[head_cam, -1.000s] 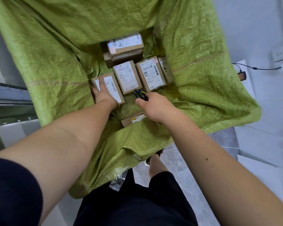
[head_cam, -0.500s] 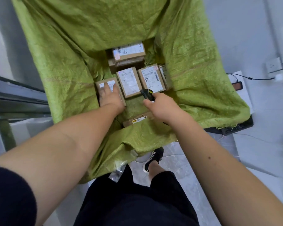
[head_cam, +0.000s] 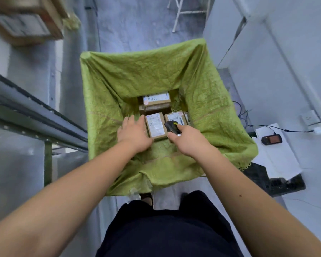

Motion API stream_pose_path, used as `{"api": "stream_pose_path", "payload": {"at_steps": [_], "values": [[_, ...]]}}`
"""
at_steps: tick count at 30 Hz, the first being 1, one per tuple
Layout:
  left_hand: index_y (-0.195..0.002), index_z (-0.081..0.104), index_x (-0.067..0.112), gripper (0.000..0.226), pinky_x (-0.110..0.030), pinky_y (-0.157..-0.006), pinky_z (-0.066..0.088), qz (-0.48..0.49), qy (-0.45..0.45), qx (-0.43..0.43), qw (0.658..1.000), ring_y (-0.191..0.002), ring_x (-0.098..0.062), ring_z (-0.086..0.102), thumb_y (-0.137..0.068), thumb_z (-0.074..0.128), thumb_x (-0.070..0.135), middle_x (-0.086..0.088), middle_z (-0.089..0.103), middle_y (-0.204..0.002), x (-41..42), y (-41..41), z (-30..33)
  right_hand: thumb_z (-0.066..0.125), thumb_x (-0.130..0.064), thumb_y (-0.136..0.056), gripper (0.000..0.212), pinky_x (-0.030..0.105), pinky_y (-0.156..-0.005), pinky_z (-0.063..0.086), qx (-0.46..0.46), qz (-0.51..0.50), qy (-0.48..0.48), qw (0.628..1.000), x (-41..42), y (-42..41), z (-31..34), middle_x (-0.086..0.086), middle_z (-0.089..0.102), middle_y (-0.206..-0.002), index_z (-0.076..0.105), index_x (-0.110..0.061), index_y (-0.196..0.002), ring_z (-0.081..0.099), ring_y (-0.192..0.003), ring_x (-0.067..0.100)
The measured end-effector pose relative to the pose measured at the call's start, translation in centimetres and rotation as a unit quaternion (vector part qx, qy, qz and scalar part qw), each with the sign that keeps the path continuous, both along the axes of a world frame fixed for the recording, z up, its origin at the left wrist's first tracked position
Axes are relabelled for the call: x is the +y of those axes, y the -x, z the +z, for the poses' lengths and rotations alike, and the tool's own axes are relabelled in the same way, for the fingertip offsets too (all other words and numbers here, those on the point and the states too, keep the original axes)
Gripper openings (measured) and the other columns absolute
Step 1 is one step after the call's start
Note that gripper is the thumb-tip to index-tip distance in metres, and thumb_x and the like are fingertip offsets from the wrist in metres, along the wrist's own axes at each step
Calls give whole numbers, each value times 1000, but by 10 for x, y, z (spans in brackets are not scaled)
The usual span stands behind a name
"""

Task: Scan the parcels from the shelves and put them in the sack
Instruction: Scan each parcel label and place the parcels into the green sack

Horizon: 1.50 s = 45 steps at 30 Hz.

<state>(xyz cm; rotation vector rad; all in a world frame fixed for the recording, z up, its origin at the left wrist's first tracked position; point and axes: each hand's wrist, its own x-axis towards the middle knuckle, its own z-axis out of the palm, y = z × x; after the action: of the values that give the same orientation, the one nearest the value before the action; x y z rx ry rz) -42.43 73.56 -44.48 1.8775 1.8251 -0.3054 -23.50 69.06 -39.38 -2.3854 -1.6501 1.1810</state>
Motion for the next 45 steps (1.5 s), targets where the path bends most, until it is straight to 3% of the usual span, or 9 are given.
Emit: {"api": "stream_pose_path", "payload": {"at_steps": [7,13,16,21,25,33,36,39,45], "values": [[-166,14,35,100,-50,-128,18,56,-114,47,991,-161,-29,7,-86,62,68,-7,11,-175,-52,-7,70,51,-63,-96,56,41,-94,52,35,147,-58,987,1,-18,22,8,69,-126,60,-25,-137,63,-114,33],[-165,17,42,98,-49,-130,15,186,-171,57,966,-161,-28,10,-81,59,74,-6,14,-174,-143,-32,107,49,-64,-95,67,41,-95,50,73,268,-114,954,-24,-34,52,4,63,-140,49,-27,-151,60,-123,30],[-164,21,42,99,-50,-129,19,252,-187,69,947,-160,-28,14,-77,52,78,-5,19,-173,-194,-44,125,50,-63,-94,61,45,-93,53,101,323,-127,933,-46,-36,68,6,65,-130,54,-24,-140,63,-111,30],[-163,24,39,96,-52,-126,26,360,-184,76,911,-159,-30,18,-81,58,76,-7,23,-172,-267,-58,149,47,-62,-98,58,48,-94,53,114,439,-138,880,-91,-22,94,11,64,-129,50,-26,-143,59,-118,34],[-164,22,40,96,-49,-124,26,430,-189,115,876,-160,-26,15,-83,59,75,-3,22,-172,-323,-66,163,45,-65,-98,63,48,-92,54,124,513,-143,837,-129,-4,109,14,64,-123,42,-31,-152,61,-110,34],[-164,17,41,94,-47,-127,22,481,-170,226,830,-161,-27,12,-86,56,75,-5,20,-173,-438,-65,217,41,-67,-98,61,42,-84,53,117,631,-202,740,-209,23,145,8,60,-108,40,-36,-150,61,-102,31],[-164,18,42,94,-46,-128,20,522,-163,245,800,-160,-27,13,-85,56,76,-5,21,-173,-491,-76,235,40,-68,-98,57,41,-79,50,121,662,-223,706,-249,27,161,10,61,-112,43,-37,-145,61,-100,33],[-163,21,42,93,-48,-127,21,553,-173,244,777,-159,-28,17,-84,59,74,-5,23,-172,-545,-92,252,44,-64,-98,42,38,-68,42,137,696,-242,662,-292,29,183,6,61,-95,51,-36,-128,59,-92,29],[-162,25,41,93,-48,-125,26,594,-204,266,731,-157,-27,21,-81,59,75,-5,28,-169,-641,-128,294,49,-61,-96,28,34,-58,39,160,746,-253,595,-378,22,227,1,61,-91,53,-37,-109,58,-79,21]]}}
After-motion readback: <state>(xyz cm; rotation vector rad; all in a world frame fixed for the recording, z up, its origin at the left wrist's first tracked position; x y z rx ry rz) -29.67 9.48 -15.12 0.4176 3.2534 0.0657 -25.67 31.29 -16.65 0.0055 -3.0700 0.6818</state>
